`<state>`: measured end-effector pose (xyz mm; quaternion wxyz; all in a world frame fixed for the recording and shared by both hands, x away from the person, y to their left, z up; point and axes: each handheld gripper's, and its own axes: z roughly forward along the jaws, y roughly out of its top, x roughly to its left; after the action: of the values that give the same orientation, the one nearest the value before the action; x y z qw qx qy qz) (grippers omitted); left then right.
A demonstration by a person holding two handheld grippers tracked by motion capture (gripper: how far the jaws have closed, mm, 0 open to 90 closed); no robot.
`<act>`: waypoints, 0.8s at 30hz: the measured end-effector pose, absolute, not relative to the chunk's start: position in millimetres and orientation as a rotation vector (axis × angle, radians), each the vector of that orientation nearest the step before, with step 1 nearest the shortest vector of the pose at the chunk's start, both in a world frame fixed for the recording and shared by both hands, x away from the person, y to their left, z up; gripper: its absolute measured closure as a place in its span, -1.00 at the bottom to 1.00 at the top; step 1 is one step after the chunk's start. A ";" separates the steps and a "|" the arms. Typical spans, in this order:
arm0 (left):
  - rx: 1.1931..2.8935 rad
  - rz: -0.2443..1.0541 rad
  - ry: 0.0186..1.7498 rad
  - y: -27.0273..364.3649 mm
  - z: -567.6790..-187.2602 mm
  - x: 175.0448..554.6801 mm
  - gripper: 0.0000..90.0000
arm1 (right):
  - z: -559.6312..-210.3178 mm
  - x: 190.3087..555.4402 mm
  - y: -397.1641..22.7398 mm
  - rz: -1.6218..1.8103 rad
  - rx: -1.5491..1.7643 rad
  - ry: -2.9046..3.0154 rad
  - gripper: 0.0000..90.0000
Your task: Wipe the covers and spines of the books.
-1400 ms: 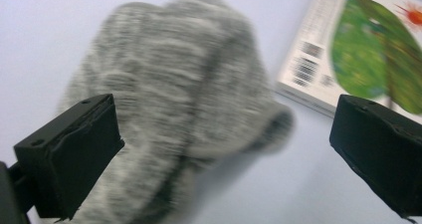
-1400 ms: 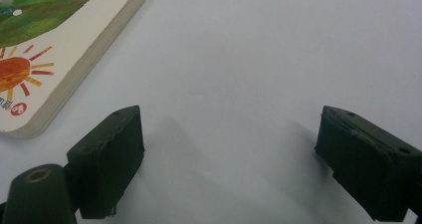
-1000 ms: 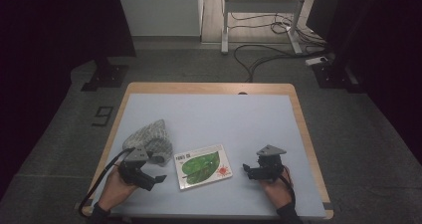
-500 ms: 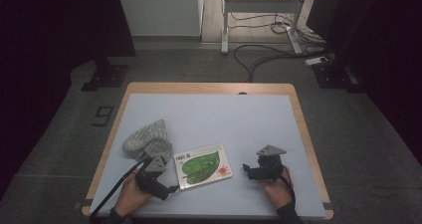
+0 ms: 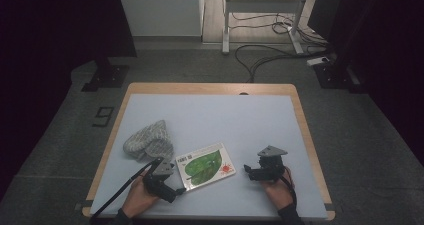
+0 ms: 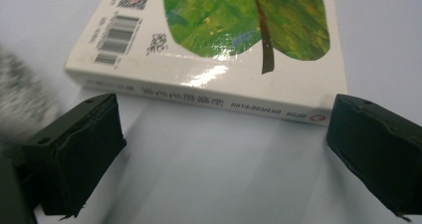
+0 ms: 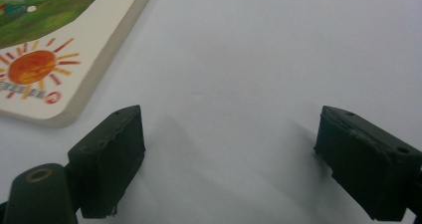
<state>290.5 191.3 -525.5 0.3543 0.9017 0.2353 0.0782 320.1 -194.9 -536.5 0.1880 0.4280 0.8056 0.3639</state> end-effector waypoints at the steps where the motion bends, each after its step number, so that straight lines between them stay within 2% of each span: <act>1: 2.330 0.193 0.603 188.9 -525.9 291.2 -0.97 | -536.5 320.1 -194.9 1.024 1.204 2.267 -0.75; 20: 2.323 0.187 0.600 181.2 -527.9 294.1 -1.00 | -534.8 319.6 -194.0 1.019 1.185 2.292 -0.72; 24: 2.323 0.186 0.600 181.3 -528.0 294.1 -1.00 | -528.5 319.3 -191.8 0.987 1.141 2.323 -0.80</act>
<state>294.1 181.3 -528.0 0.3593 0.9008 0.2328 0.0722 319.3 -191.8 -528.5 0.1847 0.4048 0.8243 0.3500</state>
